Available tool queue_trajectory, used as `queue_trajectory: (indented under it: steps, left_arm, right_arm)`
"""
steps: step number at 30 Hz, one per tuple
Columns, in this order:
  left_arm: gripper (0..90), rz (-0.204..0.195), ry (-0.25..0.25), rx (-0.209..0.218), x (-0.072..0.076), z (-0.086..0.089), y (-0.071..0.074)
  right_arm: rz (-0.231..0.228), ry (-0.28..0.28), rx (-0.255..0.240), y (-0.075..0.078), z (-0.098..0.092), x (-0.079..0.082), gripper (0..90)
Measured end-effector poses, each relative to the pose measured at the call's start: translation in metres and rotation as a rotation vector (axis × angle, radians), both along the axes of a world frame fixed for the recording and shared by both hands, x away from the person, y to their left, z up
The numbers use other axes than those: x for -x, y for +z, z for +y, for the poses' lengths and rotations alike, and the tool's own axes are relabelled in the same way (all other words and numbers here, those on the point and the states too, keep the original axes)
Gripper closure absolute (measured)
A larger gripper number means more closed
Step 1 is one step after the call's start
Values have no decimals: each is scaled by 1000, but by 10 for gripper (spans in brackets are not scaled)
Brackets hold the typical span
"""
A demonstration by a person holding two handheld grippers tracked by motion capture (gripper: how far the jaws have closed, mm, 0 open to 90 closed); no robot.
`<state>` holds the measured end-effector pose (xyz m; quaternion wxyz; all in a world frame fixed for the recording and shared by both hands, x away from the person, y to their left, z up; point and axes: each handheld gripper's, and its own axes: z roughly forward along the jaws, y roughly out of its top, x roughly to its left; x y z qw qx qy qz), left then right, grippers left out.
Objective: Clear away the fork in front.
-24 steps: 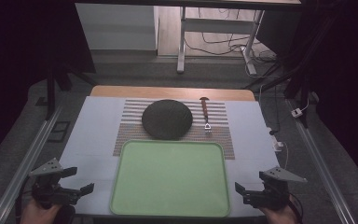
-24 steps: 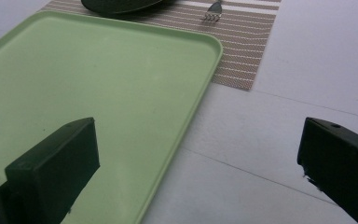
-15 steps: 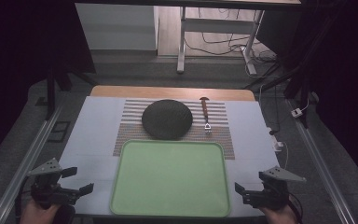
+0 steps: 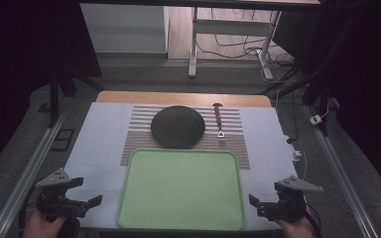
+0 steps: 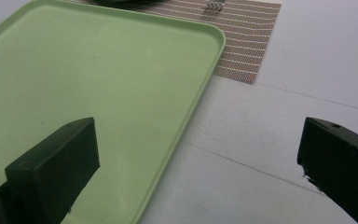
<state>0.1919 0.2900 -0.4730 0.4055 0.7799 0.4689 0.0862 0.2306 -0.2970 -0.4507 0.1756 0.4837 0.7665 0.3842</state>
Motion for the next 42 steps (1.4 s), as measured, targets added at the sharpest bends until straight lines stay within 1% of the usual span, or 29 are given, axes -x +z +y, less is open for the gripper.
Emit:
queue_trajectory:
  steps: [3, 6, 9, 10, 12, 13, 15, 16, 21, 23, 25, 27, 29, 33, 36, 37, 39, 42]
  left_arm:
    - [0, -9, 5, -17, 0, -1, 0]
    - [0, -5, 3, -23, 0, -2, 0]
    - [0, -1, 0, -26, -1, -3, 0]
    - [0, 0, -2, -27, -1, -3, 0]
    - [0, 3, -4, -28, -1, -3, 0]
    - [0, 4, -5, -27, -2, -3, 0]
    - [0, 7, -6, -23, -2, -3, 0]
    - [0, 8, -7, -22, -2, -2, 0]
    - [0, 12, -13, -25, -2, -3, -1]
    - [1, 13, -14, -25, -2, -3, -1]
    - [1, 14, -15, -22, -3, -3, -1]
    - [2, 15, -14, -19, -3, -2, -1]
    - [2, 18, -14, -19, -3, -2, -1]
    - [3, 22, -14, -19, -3, -2, -1]
    - [3, 22, -14, -17, -3, -2, -1]
    - [3, 22, -14, -17, -3, -2, -1]
    - [3, 21, -14, -16, -3, -2, -1]
    - [3, 23, -14, -12, -3, -2, -1]
  right_arm:
    - [2, -7, 1, 0, -1, 0, 0]
    - [17, -22, -12, 0, -2, -2, 0]
    - [19, -15, -12, 0, -2, -2, 0]
    - [11, -8, -5, 1, 0, -2, 0]
    - [6, -4, -7, 1, 0, -3, 0]
    - [-6, 2, 2, 2, 2, -3, 0]
    - [-14, 12, 14, 3, 3, -4, 0]
    - [-20, 18, 12, 3, 4, -5, 0]
    - [-29, 37, 32, 3, 7, -8, 0]
    - [-32, 38, 31, 3, 8, -9, 0]
    - [-45, 58, 37, 4, 9, -12, 0]
    - [-32, 70, 36, 4, 11, -14, 0]
    - [-28, 83, 26, 4, 12, -16, 0]
    - [-35, 86, 20, 4, 16, -21, 0]
    - [-18, 79, 18, 4, 16, -26, 0]
    - [-13, 79, 9, 3, 16, -28, 0]
    - [-6, 87, 4, 2, 17, -31, 0]
    - [-9, 96, 6, 1, 19, -35, 0]
